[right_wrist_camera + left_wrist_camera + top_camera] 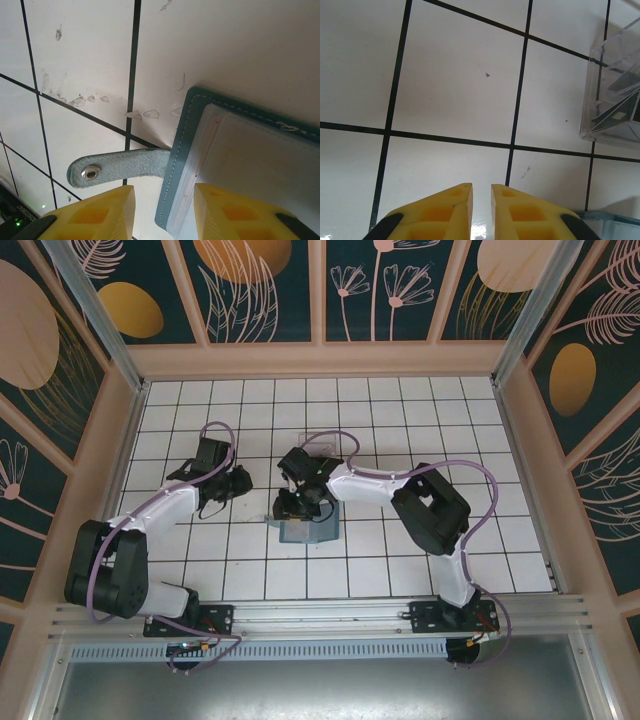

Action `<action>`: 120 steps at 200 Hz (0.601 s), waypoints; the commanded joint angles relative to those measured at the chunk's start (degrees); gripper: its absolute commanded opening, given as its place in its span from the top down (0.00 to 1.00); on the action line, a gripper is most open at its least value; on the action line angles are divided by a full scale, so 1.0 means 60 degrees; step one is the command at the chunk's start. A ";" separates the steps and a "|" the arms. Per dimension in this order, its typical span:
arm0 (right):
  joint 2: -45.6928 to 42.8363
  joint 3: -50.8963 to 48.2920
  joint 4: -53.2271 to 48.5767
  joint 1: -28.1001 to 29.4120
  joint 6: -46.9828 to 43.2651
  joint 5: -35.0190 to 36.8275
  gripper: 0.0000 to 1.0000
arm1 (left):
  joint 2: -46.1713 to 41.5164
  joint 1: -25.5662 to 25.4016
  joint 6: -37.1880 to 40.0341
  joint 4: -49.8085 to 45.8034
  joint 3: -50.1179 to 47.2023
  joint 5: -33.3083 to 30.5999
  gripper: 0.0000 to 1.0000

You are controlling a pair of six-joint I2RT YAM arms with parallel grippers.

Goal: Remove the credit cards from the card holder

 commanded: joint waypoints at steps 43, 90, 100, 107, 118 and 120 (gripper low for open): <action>0.0404 0.0210 -0.0472 0.0160 0.0106 0.0127 0.63 | -0.0004 0.0035 0.0152 -0.0092 0.0231 0.0263 0.82; 0.0292 0.0391 -0.1282 0.0261 0.0031 0.0811 0.63 | 0.0026 0.0042 0.0137 -0.0048 0.0257 0.0321 0.82; 0.0289 0.0473 -0.1527 0.0297 0.0011 0.1018 0.63 | 0.0026 0.0047 0.0138 -0.0047 0.0246 0.0314 0.82; 0.0294 0.0518 -0.1693 0.0312 0.0007 0.1179 0.63 | 0.0026 0.0043 0.0137 -0.0027 0.0246 0.0314 0.82; 0.0296 0.0596 -0.1905 0.0346 -0.0008 0.1388 0.62 | 0.0026 0.0037 0.0130 -0.0034 0.0254 0.0331 0.82; 0.0287 0.0602 -0.1967 0.0351 -0.0007 0.1430 0.62 | 0.0026 0.0037 0.0150 -0.0033 0.0259 0.0333 0.82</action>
